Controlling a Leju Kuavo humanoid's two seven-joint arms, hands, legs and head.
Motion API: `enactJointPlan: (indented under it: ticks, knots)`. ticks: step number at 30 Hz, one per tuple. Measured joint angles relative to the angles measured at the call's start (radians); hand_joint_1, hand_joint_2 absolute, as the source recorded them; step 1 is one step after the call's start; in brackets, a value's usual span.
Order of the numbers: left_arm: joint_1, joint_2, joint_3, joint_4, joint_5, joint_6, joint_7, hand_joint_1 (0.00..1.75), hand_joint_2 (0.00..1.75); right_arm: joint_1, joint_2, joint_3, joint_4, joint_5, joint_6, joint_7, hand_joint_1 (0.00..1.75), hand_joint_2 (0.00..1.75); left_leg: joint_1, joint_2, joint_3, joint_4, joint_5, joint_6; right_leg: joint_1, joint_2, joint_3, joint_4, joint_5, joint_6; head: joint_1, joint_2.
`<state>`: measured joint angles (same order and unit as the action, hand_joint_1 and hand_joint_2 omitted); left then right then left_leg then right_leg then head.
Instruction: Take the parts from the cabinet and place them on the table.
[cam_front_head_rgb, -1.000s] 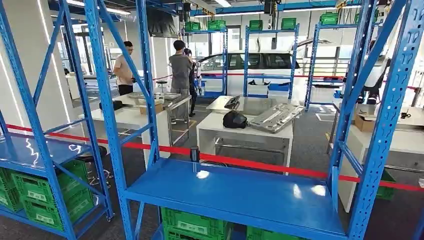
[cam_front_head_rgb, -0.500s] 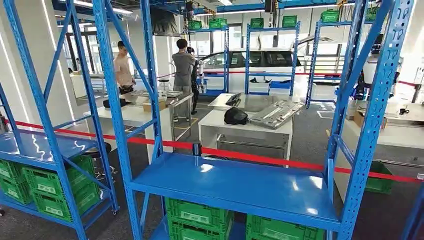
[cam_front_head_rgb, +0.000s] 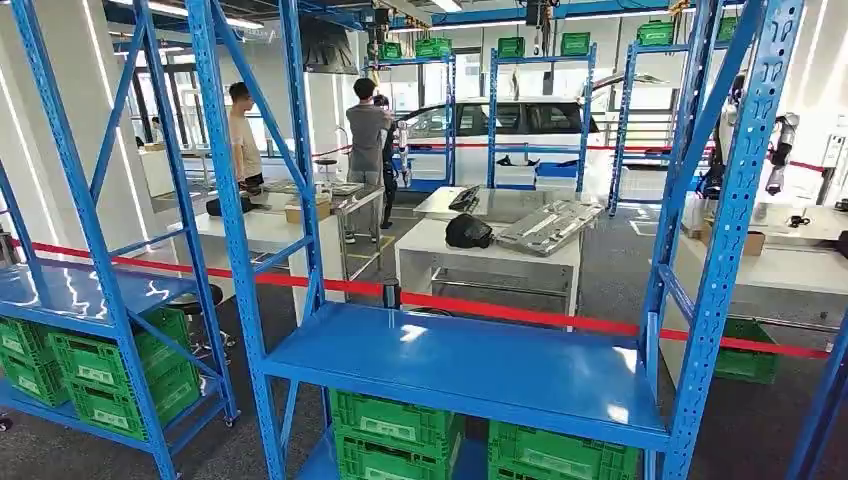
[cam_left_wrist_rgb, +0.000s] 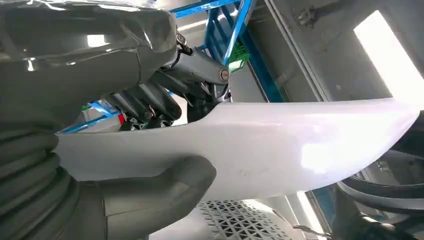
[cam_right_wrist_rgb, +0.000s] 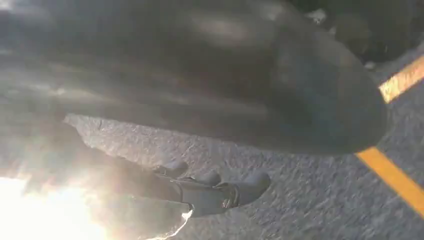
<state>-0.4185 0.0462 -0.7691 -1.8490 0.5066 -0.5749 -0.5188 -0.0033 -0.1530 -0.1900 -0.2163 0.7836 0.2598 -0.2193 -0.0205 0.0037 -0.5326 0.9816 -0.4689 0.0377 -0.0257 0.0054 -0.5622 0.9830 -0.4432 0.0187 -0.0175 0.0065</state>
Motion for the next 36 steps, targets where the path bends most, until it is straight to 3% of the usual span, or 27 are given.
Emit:
enactJointPlan:
  ticks: [1,2,3,5,6,7,8,10,11,12,13,15,17,18,20,21,22,23,25,26,27,30,31,32,33,34,36]
  knots:
    - [0.000,-0.002,0.002,-0.003,0.000,0.000,0.000,1.75,1.75,0.000,0.002,0.000,0.000,0.000,0.000,0.000,0.00,0.00,0.007,0.001,0.012,-0.023,0.015,0.006,0.006,-0.001,0.001,-0.005,0.001,0.004,0.000,0.000]
    - [-0.002,-0.003,0.001,-0.005,0.000,0.000,0.000,1.75,1.75,0.001,0.002,0.000,0.000,0.000,0.000,0.000,0.00,0.00,0.009,0.005,0.015,-0.039,0.025,0.009,0.003,-0.002,-0.017,0.023,-0.017,0.000,0.001,0.000]
    - [-0.003,-0.005,0.000,-0.005,0.000,0.000,0.000,1.75,1.75,0.001,0.000,0.000,0.000,0.000,0.000,-0.001,0.00,0.00,0.011,0.005,0.011,-0.041,0.031,0.017,0.003,-0.002,-0.044,0.082,-0.051,-0.007,0.003,0.000]
    - [0.002,-0.005,0.000,-0.005,0.000,0.000,0.000,1.75,1.75,0.001,-0.006,0.000,0.000,0.000,0.002,-0.002,0.00,0.00,0.009,0.006,0.002,-0.040,0.033,0.018,0.001,-0.002,-0.124,0.250,-0.120,-0.009,0.006,0.000]
    - [0.004,-0.005,0.000,-0.004,-0.001,-0.002,0.000,1.75,1.75,0.002,-0.008,0.000,0.000,0.000,0.004,-0.003,0.00,0.00,0.009,0.006,-0.002,-0.038,0.035,0.017,0.001,-0.002,-0.155,0.317,-0.140,-0.003,0.006,0.000]
    - [0.004,-0.005,0.000,-0.004,-0.001,-0.002,0.000,1.75,1.75,0.002,-0.008,0.001,0.000,0.001,0.005,-0.003,0.00,0.00,0.010,0.006,-0.004,-0.036,0.035,0.016,0.000,-0.002,-0.161,0.332,-0.139,0.005,0.006,0.000]
    - [0.005,-0.005,0.000,-0.004,-0.001,-0.002,0.000,1.75,1.75,0.003,-0.009,0.001,0.000,0.001,0.006,-0.003,0.00,0.00,0.011,0.006,-0.005,-0.033,0.035,0.015,-0.002,-0.002,-0.138,0.292,-0.117,0.017,0.008,0.000]
    - [0.004,-0.005,0.000,-0.004,-0.001,-0.002,0.000,1.75,1.75,0.000,-0.012,0.001,0.000,0.003,0.008,-0.003,0.00,0.00,0.015,0.005,-0.008,-0.019,0.028,0.005,-0.011,-0.005,-0.039,0.106,-0.044,0.043,0.008,0.000]
    - [0.004,-0.005,0.000,-0.004,-0.004,-0.003,0.000,1.75,1.75,-0.002,-0.013,0.001,0.000,0.003,0.008,-0.003,0.00,0.00,0.014,0.005,-0.015,-0.003,0.020,-0.004,-0.016,-0.008,0.000,0.029,-0.026,0.050,0.008,0.000]
    - [0.003,-0.005,0.000,-0.005,-0.005,-0.003,0.000,1.75,1.75,-0.006,-0.012,0.001,0.000,0.003,0.009,-0.002,0.00,0.00,0.006,0.005,-0.031,0.018,0.011,-0.013,-0.008,-0.002,0.003,0.024,-0.033,0.034,0.011,0.000]
    - [0.003,-0.005,0.000,-0.004,-0.007,-0.003,0.002,1.75,1.75,-0.007,-0.012,0.001,0.000,0.003,0.009,-0.002,0.00,0.00,0.008,0.005,-0.036,0.022,0.011,-0.015,-0.010,0.001,-0.005,0.029,-0.031,0.016,0.005,0.000]
    - [0.003,-0.005,0.001,-0.004,-0.007,-0.003,0.002,1.75,1.75,-0.004,-0.010,0.001,0.000,0.005,0.009,-0.002,0.00,0.00,0.011,0.006,-0.038,0.022,0.015,-0.020,-0.003,0.001,-0.009,0.030,-0.030,0.009,0.003,0.000]
    - [0.002,-0.005,0.000,-0.004,-0.009,-0.004,0.004,1.75,1.75,-0.004,-0.009,0.001,0.000,0.008,0.013,-0.003,0.00,0.00,0.015,0.001,-0.051,0.039,-0.001,-0.029,-0.013,0.000,-0.006,0.028,-0.026,0.000,0.005,0.000]
    - [0.000,-0.005,-0.002,-0.004,-0.013,-0.006,0.009,1.75,1.75,-0.005,-0.010,0.002,0.000,0.009,0.014,-0.005,0.00,0.00,0.017,0.000,-0.070,0.089,-0.034,-0.035,-0.013,-0.002,-0.006,0.028,-0.025,-0.005,0.000,0.000]
    - [-0.001,-0.006,-0.007,-0.004,-0.016,-0.008,0.019,1.75,1.75,-0.004,-0.010,0.005,0.000,0.014,0.015,-0.012,0.00,0.00,0.024,0.000,-0.150,0.255,-0.107,-0.045,-0.011,-0.006,-0.008,0.028,-0.025,-0.010,-0.001,0.000]
    - [-0.001,-0.006,-0.011,-0.002,-0.016,-0.007,0.022,1.75,1.75,-0.002,-0.010,0.007,0.000,0.016,0.015,-0.015,0.00,0.00,0.025,0.000,-0.181,0.316,-0.123,-0.047,-0.010,-0.011,-0.009,0.028,-0.025,-0.010,-0.002,0.000]
    - [-0.001,-0.006,-0.014,0.002,-0.016,-0.006,0.025,1.75,1.75,-0.002,-0.010,0.009,0.000,0.019,0.016,-0.017,0.00,0.00,0.025,0.000,-0.195,0.340,-0.121,-0.046,-0.009,-0.016,-0.008,0.028,-0.025,-0.010,-0.001,0.000]
    - [-0.001,-0.006,-0.017,0.002,-0.018,-0.006,0.028,1.75,1.75,-0.003,-0.010,0.011,0.000,0.020,0.016,-0.019,0.00,0.00,0.025,0.000,-0.184,0.313,-0.097,-0.044,-0.008,-0.022,-0.007,0.028,-0.025,-0.010,-0.002,0.000]
    - [-0.006,-0.007,-0.024,0.002,-0.024,-0.002,0.036,1.75,1.75,-0.004,-0.009,0.015,0.000,0.021,0.016,-0.022,0.00,0.00,0.022,0.010,-0.106,0.155,-0.016,-0.032,-0.005,-0.033,-0.004,0.028,-0.026,-0.010,-0.003,0.000]
    - [-0.013,-0.008,-0.027,0.001,-0.028,0.000,0.039,1.75,1.75,-0.004,-0.008,0.015,0.000,0.021,0.016,-0.023,0.00,0.00,0.016,0.040,-0.061,0.072,0.016,-0.019,-0.004,-0.040,-0.002,0.027,-0.026,-0.010,-0.003,0.000]
    - [-0.021,-0.011,-0.032,0.001,-0.028,0.000,0.041,1.75,1.75,-0.003,-0.006,0.016,0.000,0.021,0.016,-0.024,0.00,0.00,0.005,0.080,-0.043,0.032,0.003,-0.013,0.001,-0.046,-0.003,0.028,-0.027,-0.009,-0.002,0.000]
    - [-0.030,-0.013,-0.042,-0.002,-0.053,0.013,0.057,1.75,1.75,-0.001,-0.005,0.018,0.000,0.026,0.015,-0.026,0.00,0.00,-0.003,0.048,-0.054,0.029,0.007,-0.007,0.002,-0.079,-0.001,0.022,-0.027,0.003,-0.001,0.000]
    - [-0.031,-0.013,-0.046,-0.006,-0.062,0.022,0.067,1.75,1.75,-0.002,-0.005,0.019,0.000,0.027,0.015,-0.027,0.00,0.00,-0.004,0.037,-0.052,0.018,0.015,0.001,0.004,-0.090,0.004,0.017,-0.026,0.009,-0.002,0.000]
    - [-0.031,-0.016,-0.050,-0.011,-0.067,0.027,0.071,1.75,1.75,-0.002,-0.005,0.020,0.000,0.027,0.012,-0.028,0.00,0.00,0.010,0.028,-0.033,-0.001,0.029,0.008,0.002,-0.082,-0.003,0.027,-0.035,0.012,0.000,0.000]
    - [-0.038,-0.017,-0.054,-0.015,-0.068,0.031,0.072,1.75,1.75,0.000,-0.005,0.022,0.000,0.027,0.010,-0.029,0.00,0.00,0.008,0.016,-0.033,-0.006,0.037,0.016,0.002,-0.047,-0.017,0.059,-0.055,0.008,0.000,0.000]
    - [-0.041,-0.020,-0.060,-0.016,-0.070,0.034,0.074,1.75,1.75,0.002,-0.007,0.022,0.001,0.027,0.008,-0.030,0.00,0.00,0.007,0.006,-0.036,-0.006,0.039,0.019,0.001,-0.025,-0.049,0.130,-0.091,0.001,0.003,0.000]
    - [-0.037,-0.021,-0.066,-0.016,-0.072,0.036,0.079,1.75,1.75,0.008,-0.011,0.023,0.002,0.027,0.007,-0.030,0.00,0.00,0.004,-0.019,-0.041,-0.005,0.041,0.022,0.002,-0.009,-0.132,0.303,-0.157,-0.003,0.006,0.000]
